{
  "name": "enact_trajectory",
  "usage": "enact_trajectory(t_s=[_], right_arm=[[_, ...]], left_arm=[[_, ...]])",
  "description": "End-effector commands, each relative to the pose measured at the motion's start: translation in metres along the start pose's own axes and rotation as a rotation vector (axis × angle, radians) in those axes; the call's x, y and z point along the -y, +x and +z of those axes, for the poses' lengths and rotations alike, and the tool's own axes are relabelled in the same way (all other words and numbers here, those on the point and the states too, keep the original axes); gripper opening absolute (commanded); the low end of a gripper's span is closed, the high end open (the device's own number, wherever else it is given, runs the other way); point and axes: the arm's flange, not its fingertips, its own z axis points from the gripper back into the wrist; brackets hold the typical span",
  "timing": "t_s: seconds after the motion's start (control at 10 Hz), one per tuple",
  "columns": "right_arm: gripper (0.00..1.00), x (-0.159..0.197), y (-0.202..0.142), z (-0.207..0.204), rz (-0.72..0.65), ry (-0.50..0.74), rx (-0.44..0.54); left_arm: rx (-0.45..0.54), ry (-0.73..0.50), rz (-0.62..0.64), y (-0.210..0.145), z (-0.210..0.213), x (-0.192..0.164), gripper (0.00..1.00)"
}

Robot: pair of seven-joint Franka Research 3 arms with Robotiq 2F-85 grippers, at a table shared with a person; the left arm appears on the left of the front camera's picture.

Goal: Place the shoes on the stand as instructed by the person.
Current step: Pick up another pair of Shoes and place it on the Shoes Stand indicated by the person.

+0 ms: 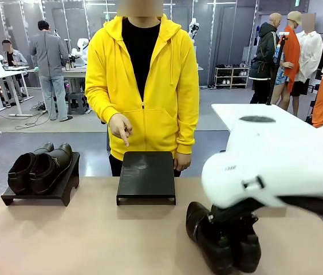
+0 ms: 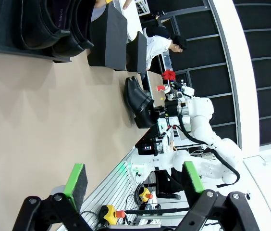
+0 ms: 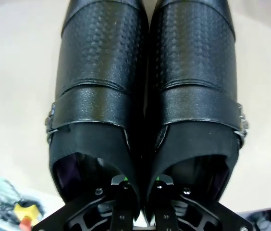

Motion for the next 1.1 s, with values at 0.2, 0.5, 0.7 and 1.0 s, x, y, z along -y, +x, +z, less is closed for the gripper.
enact_trajectory(t_s=[0.2, 0.5, 0.7, 1.0], right_arm=[[0.09, -0.033, 0.048, 0.075, 0.033, -0.033, 0.034], [0.09, -0.076, 0.082, 0.117, 0.052, -0.040, 0.127], [0.09, -0.117, 0.105, 0.134, 0.002, -0.026, 0.229], [0.09, -0.170, 0.134, 0.134, -0.030, 0.008, 0.308]], left_arm=[[0.004, 0.000, -0.007, -0.001, 0.000, 0.001, 1.00], [0.004, 0.000, -0.007, -0.001, 0.000, 0.001, 1.00], [0.004, 0.000, -0.007, -0.001, 0.000, 0.001, 1.00], [0.004, 0.000, -0.007, -0.001, 0.000, 0.001, 1.00]])
